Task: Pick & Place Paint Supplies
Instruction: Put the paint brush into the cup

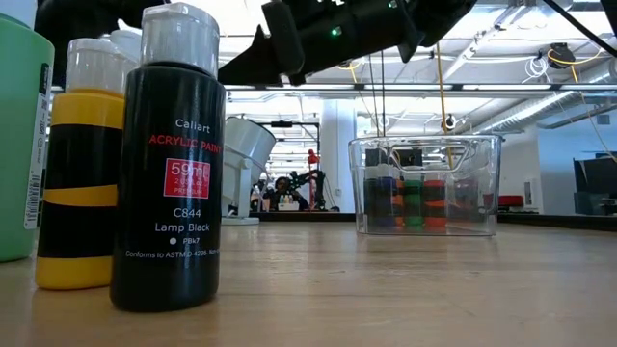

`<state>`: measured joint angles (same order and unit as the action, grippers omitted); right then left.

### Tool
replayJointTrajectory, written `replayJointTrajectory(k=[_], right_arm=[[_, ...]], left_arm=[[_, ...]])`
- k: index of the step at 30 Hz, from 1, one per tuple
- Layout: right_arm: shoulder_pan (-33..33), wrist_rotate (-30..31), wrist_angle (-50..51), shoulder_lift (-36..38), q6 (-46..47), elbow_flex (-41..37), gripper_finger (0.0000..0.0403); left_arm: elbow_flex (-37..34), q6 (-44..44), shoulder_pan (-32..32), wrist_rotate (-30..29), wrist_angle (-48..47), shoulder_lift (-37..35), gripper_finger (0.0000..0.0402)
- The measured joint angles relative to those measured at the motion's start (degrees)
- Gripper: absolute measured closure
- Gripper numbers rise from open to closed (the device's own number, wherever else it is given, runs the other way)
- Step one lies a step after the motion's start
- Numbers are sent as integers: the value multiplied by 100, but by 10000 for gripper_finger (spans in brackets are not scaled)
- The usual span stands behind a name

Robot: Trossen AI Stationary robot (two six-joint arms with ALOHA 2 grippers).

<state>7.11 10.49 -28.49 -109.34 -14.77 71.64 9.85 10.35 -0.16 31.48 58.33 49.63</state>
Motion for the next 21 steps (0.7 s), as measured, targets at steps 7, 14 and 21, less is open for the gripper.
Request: replayJointTrajectory(k=[7, 14, 21], right_arm=[[-25, 18, -47, 2, -209, 0, 402], [-9, 23, -171, 2, -695, 0, 402], [-1, -2, -395, 4, -1001, -2, 402]], left_arm=[[87, -418, 0, -2, 235, 2, 194], [103, -428, 2, -208, 171, 0, 201], [103, -605, 2, -214, 143, 0, 201]])
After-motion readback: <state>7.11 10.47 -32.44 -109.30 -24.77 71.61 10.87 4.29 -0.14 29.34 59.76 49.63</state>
